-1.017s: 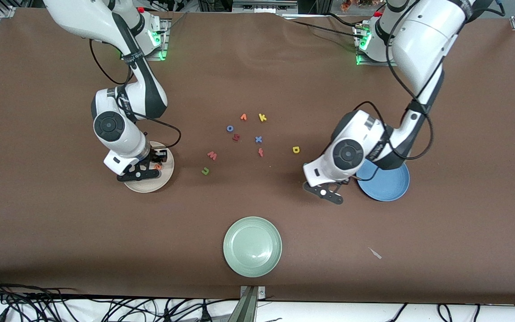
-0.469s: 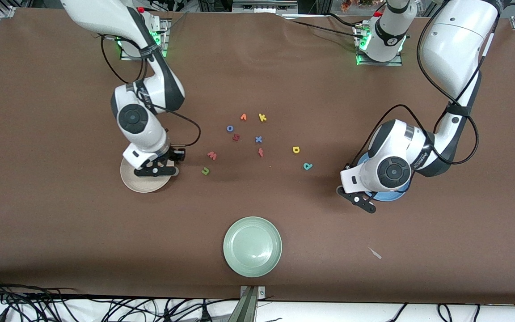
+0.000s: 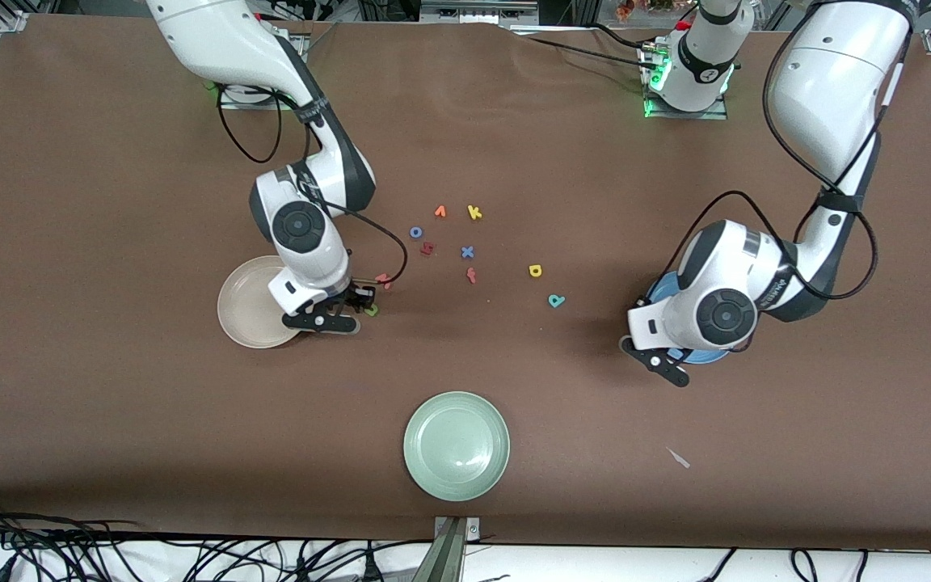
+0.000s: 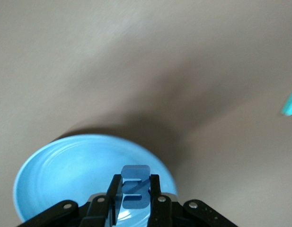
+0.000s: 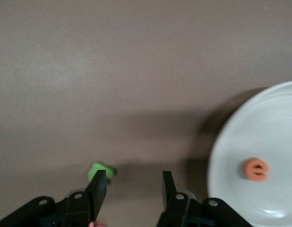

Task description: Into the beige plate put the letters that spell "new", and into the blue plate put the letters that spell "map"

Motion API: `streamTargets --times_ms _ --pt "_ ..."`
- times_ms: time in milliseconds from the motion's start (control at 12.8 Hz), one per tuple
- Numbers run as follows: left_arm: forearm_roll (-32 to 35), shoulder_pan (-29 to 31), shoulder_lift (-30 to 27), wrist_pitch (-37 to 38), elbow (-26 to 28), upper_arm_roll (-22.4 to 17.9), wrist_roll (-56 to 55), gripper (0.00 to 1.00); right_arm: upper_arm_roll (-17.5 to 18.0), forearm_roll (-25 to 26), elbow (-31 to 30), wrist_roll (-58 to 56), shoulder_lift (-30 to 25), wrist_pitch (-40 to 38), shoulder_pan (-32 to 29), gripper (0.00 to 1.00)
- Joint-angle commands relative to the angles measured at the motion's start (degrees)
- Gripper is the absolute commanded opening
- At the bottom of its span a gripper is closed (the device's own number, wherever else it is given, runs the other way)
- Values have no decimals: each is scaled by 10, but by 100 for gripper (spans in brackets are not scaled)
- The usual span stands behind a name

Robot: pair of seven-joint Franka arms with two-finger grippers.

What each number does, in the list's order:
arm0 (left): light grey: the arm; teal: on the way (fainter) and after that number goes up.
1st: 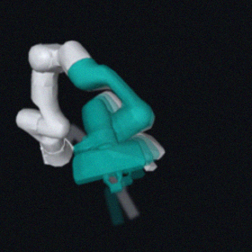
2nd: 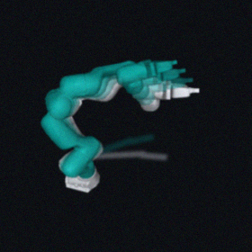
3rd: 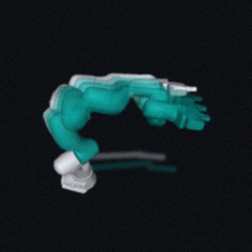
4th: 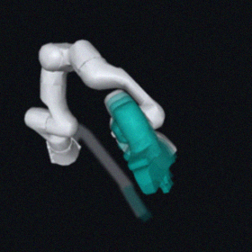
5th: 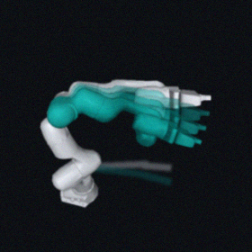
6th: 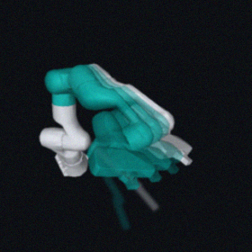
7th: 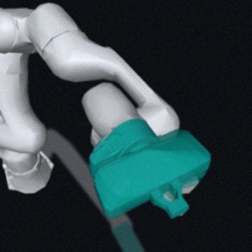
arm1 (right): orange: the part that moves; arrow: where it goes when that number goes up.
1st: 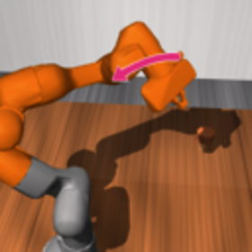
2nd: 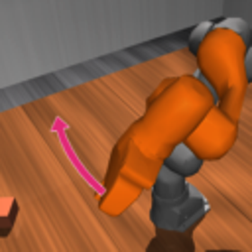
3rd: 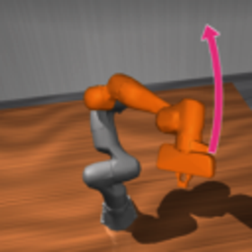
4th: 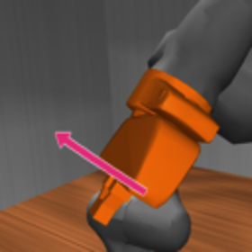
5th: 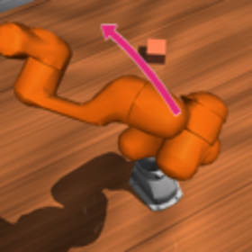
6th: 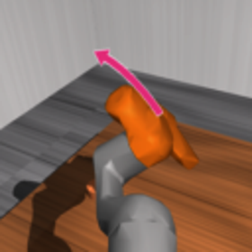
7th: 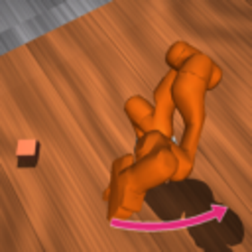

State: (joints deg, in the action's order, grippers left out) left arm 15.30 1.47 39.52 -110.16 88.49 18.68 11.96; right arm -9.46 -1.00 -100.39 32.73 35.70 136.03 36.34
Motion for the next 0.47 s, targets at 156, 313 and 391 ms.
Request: streamTargets --times_ms 156,313,391 --pt "40 34 -8 -54 66 6 11 16 8 -8 40 38 44 19 7 56" --pt "42 59 -6 -87 85 6 24 16 8 -8 40 51 47 24 8 56" --pt "42 62 -6 -88 86 7 32 28 11 -8 40 55 47 24 8 56"
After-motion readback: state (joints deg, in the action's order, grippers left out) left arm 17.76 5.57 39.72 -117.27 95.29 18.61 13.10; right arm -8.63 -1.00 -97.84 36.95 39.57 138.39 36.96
